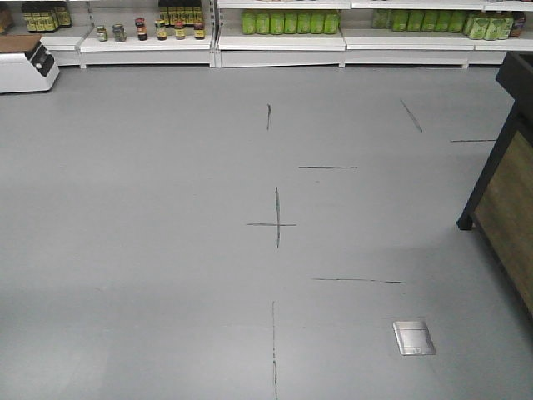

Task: Pick three apples into basket with both arms
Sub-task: 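Drive the base across the store floor toward the fruit tables, then turn the base and approach the table holding the light-blue basket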

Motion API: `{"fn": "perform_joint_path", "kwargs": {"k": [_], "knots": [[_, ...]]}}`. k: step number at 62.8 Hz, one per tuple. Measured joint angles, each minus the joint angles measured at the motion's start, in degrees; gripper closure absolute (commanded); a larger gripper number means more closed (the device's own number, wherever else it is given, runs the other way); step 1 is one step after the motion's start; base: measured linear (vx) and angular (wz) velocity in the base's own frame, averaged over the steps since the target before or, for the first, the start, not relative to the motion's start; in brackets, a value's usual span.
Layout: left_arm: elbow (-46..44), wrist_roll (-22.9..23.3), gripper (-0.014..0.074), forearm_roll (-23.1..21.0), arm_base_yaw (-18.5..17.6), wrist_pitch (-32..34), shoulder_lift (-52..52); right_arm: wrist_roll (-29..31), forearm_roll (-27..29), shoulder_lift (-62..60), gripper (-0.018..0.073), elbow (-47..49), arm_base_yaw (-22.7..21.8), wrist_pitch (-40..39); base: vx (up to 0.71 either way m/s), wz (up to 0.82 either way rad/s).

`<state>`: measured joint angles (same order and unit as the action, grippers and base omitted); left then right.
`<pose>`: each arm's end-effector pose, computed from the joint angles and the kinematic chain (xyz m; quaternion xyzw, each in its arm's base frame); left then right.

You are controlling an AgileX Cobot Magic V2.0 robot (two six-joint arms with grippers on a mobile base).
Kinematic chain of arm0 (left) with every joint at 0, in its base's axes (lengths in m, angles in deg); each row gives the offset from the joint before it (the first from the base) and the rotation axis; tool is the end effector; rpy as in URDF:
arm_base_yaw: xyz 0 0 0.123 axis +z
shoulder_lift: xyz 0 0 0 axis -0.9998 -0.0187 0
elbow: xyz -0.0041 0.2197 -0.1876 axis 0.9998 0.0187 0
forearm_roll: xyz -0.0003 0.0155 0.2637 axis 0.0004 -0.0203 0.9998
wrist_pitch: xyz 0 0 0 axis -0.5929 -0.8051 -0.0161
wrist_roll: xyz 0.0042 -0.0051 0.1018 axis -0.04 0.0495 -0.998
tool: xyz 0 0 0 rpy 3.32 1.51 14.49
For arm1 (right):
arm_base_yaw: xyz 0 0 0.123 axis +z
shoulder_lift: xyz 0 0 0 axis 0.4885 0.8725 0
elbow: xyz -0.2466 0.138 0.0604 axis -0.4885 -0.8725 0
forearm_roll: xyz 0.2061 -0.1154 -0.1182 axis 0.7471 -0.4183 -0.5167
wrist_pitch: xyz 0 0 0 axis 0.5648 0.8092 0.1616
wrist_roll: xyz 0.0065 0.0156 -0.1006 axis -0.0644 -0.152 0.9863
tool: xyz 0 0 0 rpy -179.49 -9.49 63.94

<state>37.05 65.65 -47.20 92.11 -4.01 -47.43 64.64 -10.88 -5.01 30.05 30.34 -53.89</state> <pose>0.0759 0.0054 0.1942 -0.0838 0.7171 -0.0343 0.6910 0.0764 0.0014 0.1928 0.0976 0.7160 0.1065 0.6830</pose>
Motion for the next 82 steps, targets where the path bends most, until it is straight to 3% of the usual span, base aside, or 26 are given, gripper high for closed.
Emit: {"fn": "perform_joint_path", "kwargs": {"k": [41, 82], "knots": [[0.0, 0.0, 0.0603, 0.0, 0.0, 0.0, 0.0, 0.0, 0.0, 0.0, 0.0564, 0.0, 0.0, 0.0, 0.17, -0.27], [0.0, 0.0, 0.0603, 0.0, 0.0, 0.0, 0.0, 0.0, 0.0, 0.0, 0.0564, 0.0, 0.0, 0.0, 0.14, -0.55]]}}
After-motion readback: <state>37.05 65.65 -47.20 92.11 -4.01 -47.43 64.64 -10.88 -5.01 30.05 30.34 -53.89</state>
